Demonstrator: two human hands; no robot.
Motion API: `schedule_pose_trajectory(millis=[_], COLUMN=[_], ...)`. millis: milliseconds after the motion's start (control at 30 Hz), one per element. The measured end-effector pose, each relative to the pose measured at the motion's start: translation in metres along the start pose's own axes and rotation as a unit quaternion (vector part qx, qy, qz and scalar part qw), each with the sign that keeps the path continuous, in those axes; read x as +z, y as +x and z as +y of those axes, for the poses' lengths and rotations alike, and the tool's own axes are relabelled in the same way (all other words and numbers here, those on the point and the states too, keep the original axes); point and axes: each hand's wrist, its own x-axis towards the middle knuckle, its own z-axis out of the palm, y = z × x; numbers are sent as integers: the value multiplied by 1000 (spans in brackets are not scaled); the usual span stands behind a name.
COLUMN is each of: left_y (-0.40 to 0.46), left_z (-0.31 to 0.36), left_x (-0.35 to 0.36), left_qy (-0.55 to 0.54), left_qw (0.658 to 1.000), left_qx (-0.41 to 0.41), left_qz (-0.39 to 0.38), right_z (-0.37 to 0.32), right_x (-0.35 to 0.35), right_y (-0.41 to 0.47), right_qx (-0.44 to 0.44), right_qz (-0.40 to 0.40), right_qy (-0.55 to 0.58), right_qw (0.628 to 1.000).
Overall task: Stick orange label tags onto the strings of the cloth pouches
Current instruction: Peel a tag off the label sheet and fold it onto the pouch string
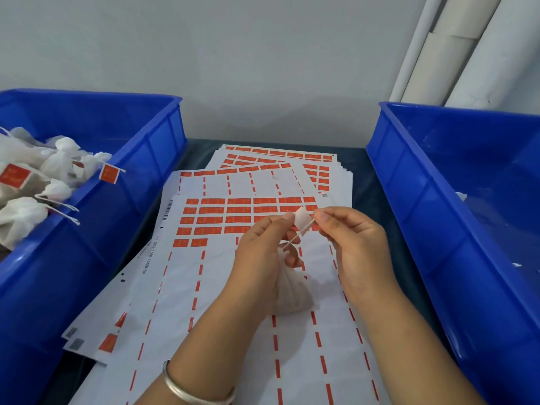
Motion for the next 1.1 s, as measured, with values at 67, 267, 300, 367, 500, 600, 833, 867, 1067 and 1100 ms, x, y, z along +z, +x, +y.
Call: schedule_pose_trajectory(millis=[67,267,300,367,500,600,833,867,1067,1100], left_y=[-1,-2,-3,-3,-4,-4,-3,-3,-1,-1], left_z=[-1,1,1,1,-1,-4,-9,-9,-11,-11], left_x=[-1,-1,-1,0,-2,-2,0,0,1,1], left_qy=[3,-11,-10,-6,19,56,132,144,204,209], left_qw=[1000,1000,999,999,997,993,980,977,958,956], left_qx=[3,24,33,47,73,96,145,158,199,203], left_qz=[6,11,8,3,-32,-36,-18,-21,-20,-21], right_z=[1,3,3,3,1,2,1,1,-1,-1], right_x=[0,0,0,-1,-1,-3,-5,-5,-5,-6], right_y=[0,2,2,2,2,2,3,3,3,3], right_qx=[6,16,20,30,47,61,97,100,108,109], right_qz=[2,2,2,2,6,11,15,16,15,16], right_qy=[3,24,31,52,86,98,119,121,137,139], right_qw=[1000,1000,999,998,995,993,988,987,985,984])
